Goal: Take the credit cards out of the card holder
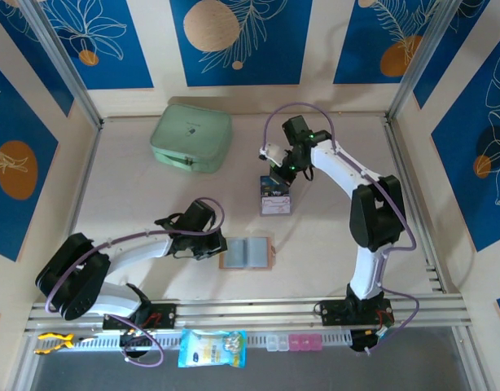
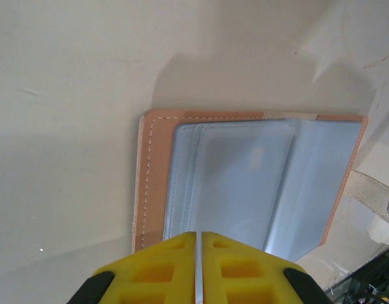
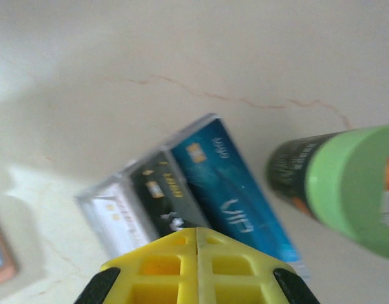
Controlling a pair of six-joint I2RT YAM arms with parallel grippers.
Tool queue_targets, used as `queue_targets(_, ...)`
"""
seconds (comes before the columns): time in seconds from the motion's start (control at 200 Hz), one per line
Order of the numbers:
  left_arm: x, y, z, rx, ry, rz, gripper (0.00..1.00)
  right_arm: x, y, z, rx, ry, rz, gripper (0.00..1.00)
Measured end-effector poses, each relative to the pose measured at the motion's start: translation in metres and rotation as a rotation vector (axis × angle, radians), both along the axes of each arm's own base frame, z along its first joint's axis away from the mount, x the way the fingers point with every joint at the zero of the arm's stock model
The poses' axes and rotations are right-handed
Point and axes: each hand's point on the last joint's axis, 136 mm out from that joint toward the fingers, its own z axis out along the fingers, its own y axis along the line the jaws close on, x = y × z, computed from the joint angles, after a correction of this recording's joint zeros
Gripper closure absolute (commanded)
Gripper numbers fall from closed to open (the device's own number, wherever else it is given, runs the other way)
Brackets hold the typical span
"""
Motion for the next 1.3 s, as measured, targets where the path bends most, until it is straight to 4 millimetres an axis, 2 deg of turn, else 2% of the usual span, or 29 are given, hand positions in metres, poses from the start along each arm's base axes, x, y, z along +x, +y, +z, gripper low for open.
queue_targets(0.215, 0.000, 0.001, 0.001, -0.002, -0.008, 0.002, 0.90, -0.044, 0.020, 0.020, 0.178, 0.135, -0.224, 0.98)
queue_targets(0.315, 0.001, 0.002, 0.001, -0.001, -0.015, 0.005, 0.91, -0.065, 0.032, 0.022, 0.240, 0.224, -0.334, 0.99)
queue_targets(0.53, 0.001, 0.003, 0.001, 0.002, -0.026, 0.010, 0.91, -0.127, 0.068, 0.000, 0.295, 0.446, -0.479, 0.98)
queue_targets(0.64, 0.001, 0.005, 0.002, 0.001, -0.036, 0.014, 0.91, -0.150, 0.079, -0.014, 0.304, 0.539, -0.536, 0.98)
queue_targets(0.835, 0.000, 0.007, 0.001, 0.003, -0.036, 0.016, 0.93, -0.166, 0.082, -0.029, 0.299, 0.658, -0.665, 0.97)
queue_targets(0.97, -0.002, 0.009, -0.002, 0.008, -0.029, 0.015, 0.94, -0.170, 0.087, -0.028, 0.317, 0.696, -0.692, 0.87)
queue_targets(1.11, -0.004, 0.009, -0.006, 0.014, -0.016, 0.013, 0.95, -0.182, 0.092, -0.037, 0.307, 0.738, -0.699, 0.79)
queue_targets(1.3, -0.007, 0.008, -0.013, 0.017, 0.011, 0.005, 0.94, -0.193, 0.099, -0.050, 0.277, 0.770, -0.703, 0.75)
